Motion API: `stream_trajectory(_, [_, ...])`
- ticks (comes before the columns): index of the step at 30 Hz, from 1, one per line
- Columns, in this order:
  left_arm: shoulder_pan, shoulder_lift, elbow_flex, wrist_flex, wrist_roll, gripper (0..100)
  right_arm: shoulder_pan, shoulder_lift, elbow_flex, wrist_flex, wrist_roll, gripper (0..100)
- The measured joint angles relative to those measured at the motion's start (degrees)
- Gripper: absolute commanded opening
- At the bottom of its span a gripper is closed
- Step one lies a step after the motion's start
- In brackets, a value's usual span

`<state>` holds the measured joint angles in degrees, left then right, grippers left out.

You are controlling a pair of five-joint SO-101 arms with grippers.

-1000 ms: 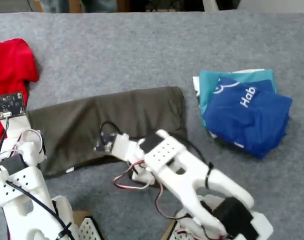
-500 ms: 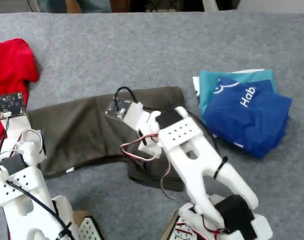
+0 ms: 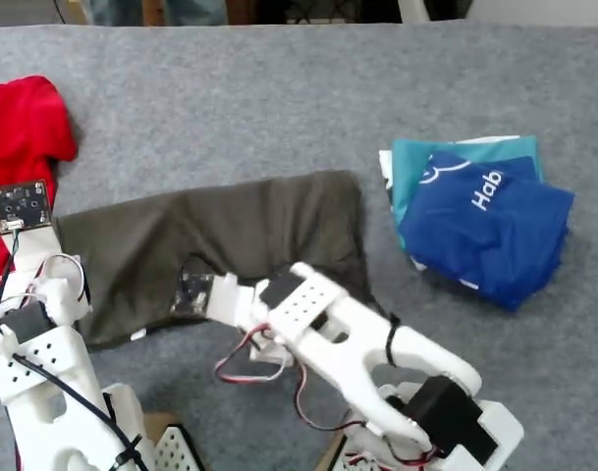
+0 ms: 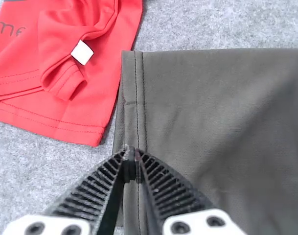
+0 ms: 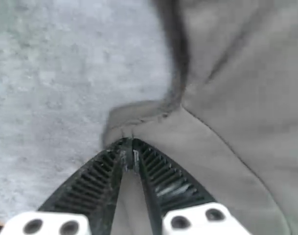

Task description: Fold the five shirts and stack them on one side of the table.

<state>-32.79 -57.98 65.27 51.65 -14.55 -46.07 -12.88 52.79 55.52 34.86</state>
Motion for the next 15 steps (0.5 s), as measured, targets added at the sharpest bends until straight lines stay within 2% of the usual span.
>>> stream_trajectory(7, [0.0, 0.0, 0.0, 0.0, 0.0, 3, -0.53, -0.09, 1.23, -0.97, 0.0, 1.4])
stream_trajectory(11, [0.0, 0.0, -0.62, 0.18, 0.0, 3, 5.19, -0.62, -0.97, 3.96, 0.35, 1.4])
stream_trajectory(15, [0.0, 0.0, -5.71, 2.99, 0.0, 3, 12.92, -4.66, -6.42, 9.93, 4.04, 1.4])
